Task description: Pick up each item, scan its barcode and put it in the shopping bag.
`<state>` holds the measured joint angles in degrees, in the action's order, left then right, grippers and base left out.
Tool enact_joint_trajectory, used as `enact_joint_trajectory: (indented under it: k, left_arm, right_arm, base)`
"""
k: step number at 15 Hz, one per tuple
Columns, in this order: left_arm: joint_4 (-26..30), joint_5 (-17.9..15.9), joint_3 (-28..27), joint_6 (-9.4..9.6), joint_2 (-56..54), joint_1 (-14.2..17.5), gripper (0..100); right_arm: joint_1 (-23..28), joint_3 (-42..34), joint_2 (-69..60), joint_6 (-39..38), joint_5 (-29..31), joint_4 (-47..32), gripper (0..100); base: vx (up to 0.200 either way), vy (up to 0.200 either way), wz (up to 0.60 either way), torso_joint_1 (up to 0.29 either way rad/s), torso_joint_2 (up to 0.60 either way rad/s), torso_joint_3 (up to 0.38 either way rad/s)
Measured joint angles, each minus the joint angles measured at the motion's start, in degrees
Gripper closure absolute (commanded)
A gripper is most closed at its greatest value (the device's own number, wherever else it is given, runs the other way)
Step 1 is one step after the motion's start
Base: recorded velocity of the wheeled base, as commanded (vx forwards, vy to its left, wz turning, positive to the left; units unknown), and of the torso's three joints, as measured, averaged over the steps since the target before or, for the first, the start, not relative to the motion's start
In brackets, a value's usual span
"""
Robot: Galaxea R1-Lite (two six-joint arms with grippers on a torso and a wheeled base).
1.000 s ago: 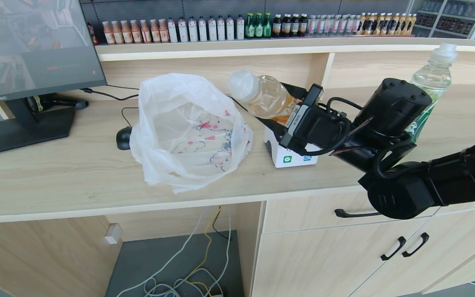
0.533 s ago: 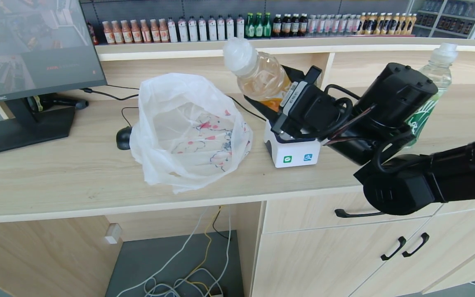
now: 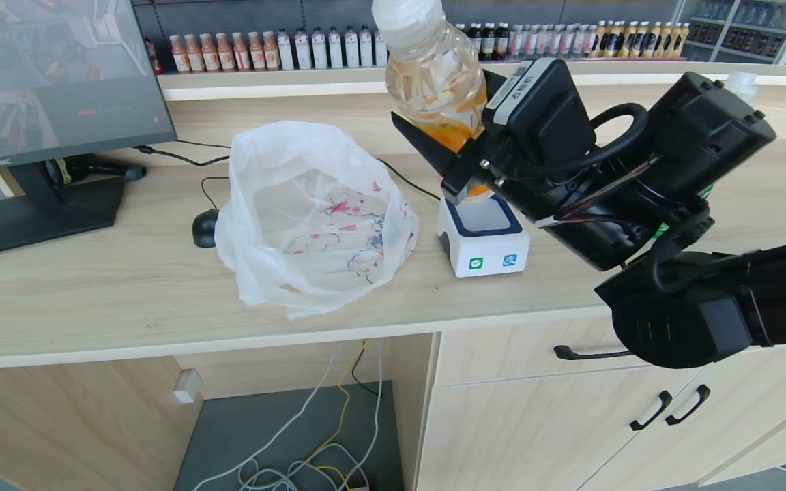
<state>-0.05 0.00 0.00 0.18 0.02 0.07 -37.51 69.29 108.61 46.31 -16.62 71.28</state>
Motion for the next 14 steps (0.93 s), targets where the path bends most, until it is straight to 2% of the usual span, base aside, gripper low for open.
enact_joint_trajectory:
  k: [3, 6, 11, 14]
  left_arm:
    - [0.0, 0.0, 0.0, 0.00, 0.0, 0.0, 0]
    - [0.0, 0.0, 0.0, 0.00, 0.0, 0.0, 0]
    - [0.0, 0.0, 0.0, 0.24, 0.0, 0.0, 0]
    - [0.0, 0.0, 0.0, 0.46, 0.0, -0.1, 0]
  right_arm:
    - [-0.9, -0.4, -0.7, -5.9, 1.2, 2.8, 100]
    - [-1.0, -4.0, -2.1, -10.7, 1.9, 6.0, 100]
    - [-1.0, -14.0, -5.4, -23.9, 10.0, 15.6, 100]
    - [-0.2, -15.9, -6.6, -26.5, 11.2, 17.8, 100]
  base:
    - [0.000, 0.000, 0.00, 0.000, 0.00, 0.000]
    - [0.000, 0.000, 0.00, 0.000, 0.00, 0.000]
    - [0.000, 0.000, 0.00, 0.000, 0.00, 0.000]
    - [0.000, 0.000, 0.00, 0.000, 0.00, 0.000]
